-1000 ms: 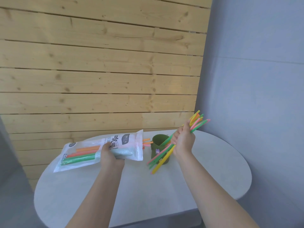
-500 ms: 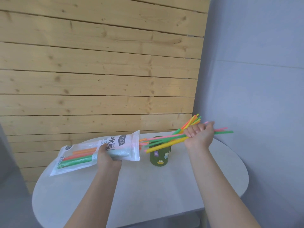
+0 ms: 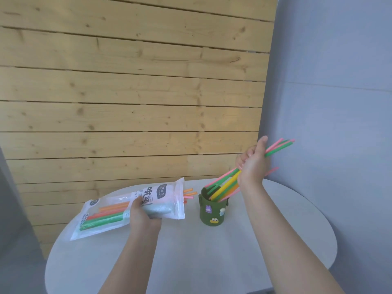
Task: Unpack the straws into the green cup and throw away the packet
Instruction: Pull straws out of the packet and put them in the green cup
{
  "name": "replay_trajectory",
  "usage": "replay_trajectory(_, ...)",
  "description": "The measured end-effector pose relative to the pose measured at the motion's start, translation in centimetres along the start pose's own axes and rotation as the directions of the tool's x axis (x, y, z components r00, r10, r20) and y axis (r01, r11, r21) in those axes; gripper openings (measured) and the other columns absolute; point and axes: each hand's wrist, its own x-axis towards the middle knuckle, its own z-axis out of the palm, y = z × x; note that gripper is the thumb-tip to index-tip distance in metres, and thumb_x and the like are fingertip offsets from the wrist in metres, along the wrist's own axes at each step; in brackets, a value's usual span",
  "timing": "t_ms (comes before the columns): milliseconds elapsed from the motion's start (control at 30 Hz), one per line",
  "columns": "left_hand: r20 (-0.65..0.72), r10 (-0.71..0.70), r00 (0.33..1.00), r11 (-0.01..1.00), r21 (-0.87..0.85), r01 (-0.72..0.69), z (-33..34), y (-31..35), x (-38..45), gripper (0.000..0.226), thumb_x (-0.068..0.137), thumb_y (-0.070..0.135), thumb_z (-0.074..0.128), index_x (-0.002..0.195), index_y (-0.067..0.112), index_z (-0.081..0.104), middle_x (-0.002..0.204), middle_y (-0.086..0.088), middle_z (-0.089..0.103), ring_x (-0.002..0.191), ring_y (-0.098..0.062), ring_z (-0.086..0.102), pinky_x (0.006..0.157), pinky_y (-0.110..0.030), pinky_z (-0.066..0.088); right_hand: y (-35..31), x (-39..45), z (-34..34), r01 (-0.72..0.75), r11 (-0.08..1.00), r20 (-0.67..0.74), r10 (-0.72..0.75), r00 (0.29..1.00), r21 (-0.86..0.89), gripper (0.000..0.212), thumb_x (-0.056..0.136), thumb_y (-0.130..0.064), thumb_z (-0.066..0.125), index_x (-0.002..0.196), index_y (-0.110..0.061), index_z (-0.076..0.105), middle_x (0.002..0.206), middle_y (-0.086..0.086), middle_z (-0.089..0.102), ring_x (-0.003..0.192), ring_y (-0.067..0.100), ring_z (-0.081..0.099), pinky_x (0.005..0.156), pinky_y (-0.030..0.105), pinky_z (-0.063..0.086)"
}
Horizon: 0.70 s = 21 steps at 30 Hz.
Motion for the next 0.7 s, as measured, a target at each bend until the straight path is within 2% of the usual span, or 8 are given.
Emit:
replay_trajectory(100, -0.006, -0.006, 1.0, 1.0, 0.001, 0.006, 0.1, -0.2, 0.3, 0.009, 0.092, 0.018, 0.054, 0.083, 0.016, 0.057, 0.086, 0.001, 0.064, 0.076, -0.016, 0.062, 0.079, -0.034, 0.051, 1.4, 0.1, 0.2, -0.001, 0.995, 0.019, 0.003, 1.0, -0.097, 0.057, 0.091, -0.049, 0.05, 0.045, -0.022, 0.03, 0.036, -0.012, 0.026, 0.03, 0.01, 0.024, 0.034, 0.017, 0.02)
replay_trajectory(200, -0.014, -0.012, 1.0, 1.0, 0.003, 0.012, 0.3, -0.3, 0.4, 0.009, 0.092, 0.018, 0.054, 0.083, 0.016, 0.057, 0.086, 0.001, 0.064, 0.076, -0.017, 0.062, 0.076, -0.034, 0.052, 2.6, 0.2, 0.2, -0.003, 0.976, 0.041, 0.012, 0.999, -0.216, 0.066, 0.09, -0.046, 0.051, 0.032, -0.021, 0.034, 0.031, -0.011, 0.028, 0.029, 0.008, 0.026, 0.036, 0.02, 0.022)
replay_trajectory(267, -0.017, -0.015, 1.0, 1.0, 0.006, 0.015, 0.3, -0.4, 0.5, 0.009, 0.092, 0.018, 0.054, 0.084, 0.016, 0.057, 0.086, 0.001, 0.063, 0.075, -0.017, 0.062, 0.077, -0.034, 0.052, 3.3, 0.2, 0.3, 0.007, 0.949, 0.048, 0.009, 0.999, -0.316, 0.063, 0.089, -0.043, 0.053, 0.033, -0.022, 0.035, 0.029, -0.009, 0.03, 0.029, 0.008, 0.029, 0.041, 0.023, 0.025)
replay_trajectory(400, -0.006, -0.02, 1.0, 1.0, 0.004, 0.02, 0.4, -0.4, 0.5, 0.011, 0.092, 0.018, 0.054, 0.082, 0.016, 0.057, 0.084, 0.001, 0.063, 0.074, -0.017, 0.061, 0.078, -0.034, 0.051, 3.9, 0.5, 0.2, 0.063, 0.882, 0.106, -0.015, 0.994, -0.468, 0.041, 0.088, -0.034, 0.058, 0.053, -0.015, 0.046, 0.034, -0.009, 0.047, 0.032, 0.006, 0.048, 0.044, 0.023, 0.042)
replay_trajectory(467, 0.005, -0.011, 1.0, 1.0, -0.002, 0.011, 0.4, -0.3, 0.5, 0.011, 0.092, 0.018, 0.052, 0.082, 0.015, 0.056, 0.084, 0.0, 0.063, 0.074, -0.017, 0.061, 0.084, -0.036, 0.051, 3.8, 0.6, 0.1, 0.084, 0.859, 0.148, -0.009, 0.989, -0.505, 0.025, 0.088, -0.026, 0.06, 0.071, -0.007, 0.062, 0.05, -0.003, 0.061, 0.047, 0.011, 0.062, 0.054, 0.024, 0.053)
replay_trajectory(533, 0.004, -0.006, 1.0, 1.0, -0.002, 0.006, 0.4, -0.3, 0.4, 0.011, 0.093, 0.018, 0.052, 0.082, 0.015, 0.056, 0.084, 0.001, 0.063, 0.074, -0.017, 0.062, 0.088, -0.037, 0.05, 3.8, 0.7, 0.1, 0.109, 0.802, 0.181, -0.001, 0.984, -0.587, 0.016, 0.087, -0.021, 0.061, 0.09, -0.007, 0.068, 0.071, 0.006, 0.069, 0.067, 0.018, 0.069, 0.066, 0.026, 0.054)
replay_trajectory(633, -0.003, -0.008, 1.0, 1.0, 0.003, 0.008, 0.4, -0.3, 0.4, 0.014, 0.092, 0.018, 0.053, 0.079, 0.016, 0.056, 0.081, 0.002, 0.062, 0.071, -0.016, 0.061, 0.077, -0.033, 0.052, 3.5, 0.9, -0.1, 0.185, 0.696, 0.222, -0.038, 0.974, -0.694, 0.027, 0.083, -0.022, 0.065, 0.109, -0.012, 0.064, 0.1, 0.002, 0.067, 0.081, 0.014, 0.063, 0.06, 0.013, 0.042)
replay_trajectory(700, -0.001, -0.009, 1.0, 1.0, 0.005, 0.009, 0.4, -0.4, 0.4, 0.014, 0.093, 0.018, 0.052, 0.08, 0.016, 0.056, 0.081, 0.001, 0.063, 0.071, -0.016, 0.061, 0.073, -0.033, 0.052, 3.2, 0.7, 0.1, 0.256, 0.664, 0.253, -0.104, 0.962, -0.703, 0.046, 0.082, -0.021, 0.069, 0.122, -0.01, 0.051, 0.105, -0.004, 0.06, 0.082, 0.01, 0.059, 0.052, 0.003, 0.036)
